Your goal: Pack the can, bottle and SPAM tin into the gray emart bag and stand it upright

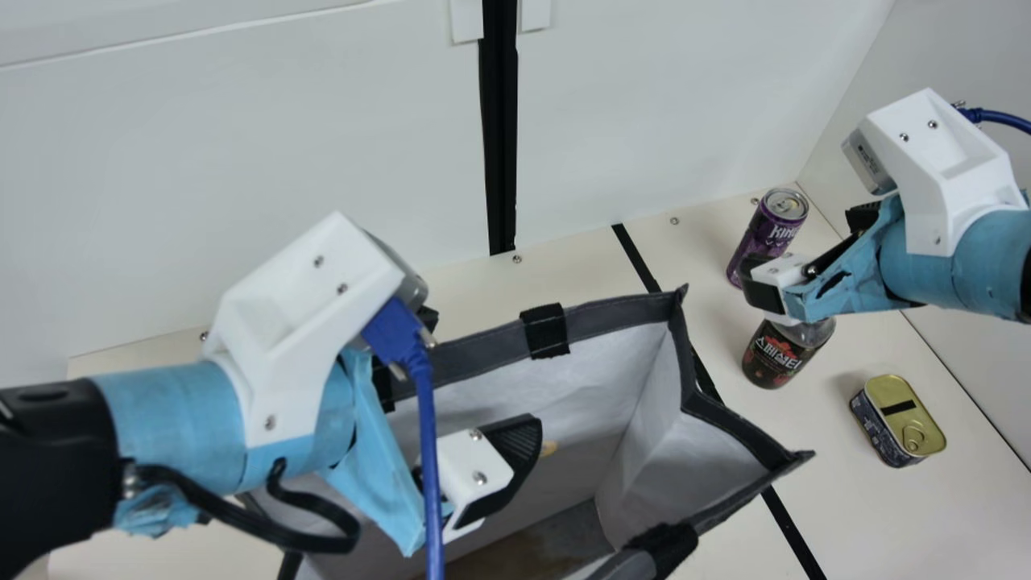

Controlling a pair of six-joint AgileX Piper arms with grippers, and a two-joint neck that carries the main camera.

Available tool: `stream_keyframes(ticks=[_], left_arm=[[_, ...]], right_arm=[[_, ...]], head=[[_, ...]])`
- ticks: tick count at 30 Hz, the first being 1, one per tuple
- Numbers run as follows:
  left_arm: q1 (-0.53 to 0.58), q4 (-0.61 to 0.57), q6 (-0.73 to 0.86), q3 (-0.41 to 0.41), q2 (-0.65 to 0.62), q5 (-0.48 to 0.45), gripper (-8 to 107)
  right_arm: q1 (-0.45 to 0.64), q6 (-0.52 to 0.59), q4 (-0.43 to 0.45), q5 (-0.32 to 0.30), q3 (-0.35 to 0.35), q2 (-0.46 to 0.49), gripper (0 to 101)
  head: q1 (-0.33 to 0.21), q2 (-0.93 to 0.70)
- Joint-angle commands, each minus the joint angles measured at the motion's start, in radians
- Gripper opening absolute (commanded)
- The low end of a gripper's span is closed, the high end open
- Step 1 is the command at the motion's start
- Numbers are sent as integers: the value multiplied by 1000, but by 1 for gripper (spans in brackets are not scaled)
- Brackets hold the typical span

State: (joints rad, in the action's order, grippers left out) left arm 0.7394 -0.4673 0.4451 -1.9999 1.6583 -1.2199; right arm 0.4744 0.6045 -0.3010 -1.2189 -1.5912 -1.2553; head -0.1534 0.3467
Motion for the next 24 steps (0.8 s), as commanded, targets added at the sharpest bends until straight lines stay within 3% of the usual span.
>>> stream_keyframes(ticks=[1, 14, 24], left_arm=[[3, 4, 2, 4, 3, 0, 77], [23, 33, -12, 24, -2, 0, -8], [16, 89, -71, 15, -26, 0, -8]], right_arm=[[0, 0, 0, 0, 0, 0, 95], [0, 0, 0, 0, 0, 0, 95], [0, 0, 0, 0, 0, 0, 95]], head=[[-21, 2], [-21, 2], [-21, 2]])
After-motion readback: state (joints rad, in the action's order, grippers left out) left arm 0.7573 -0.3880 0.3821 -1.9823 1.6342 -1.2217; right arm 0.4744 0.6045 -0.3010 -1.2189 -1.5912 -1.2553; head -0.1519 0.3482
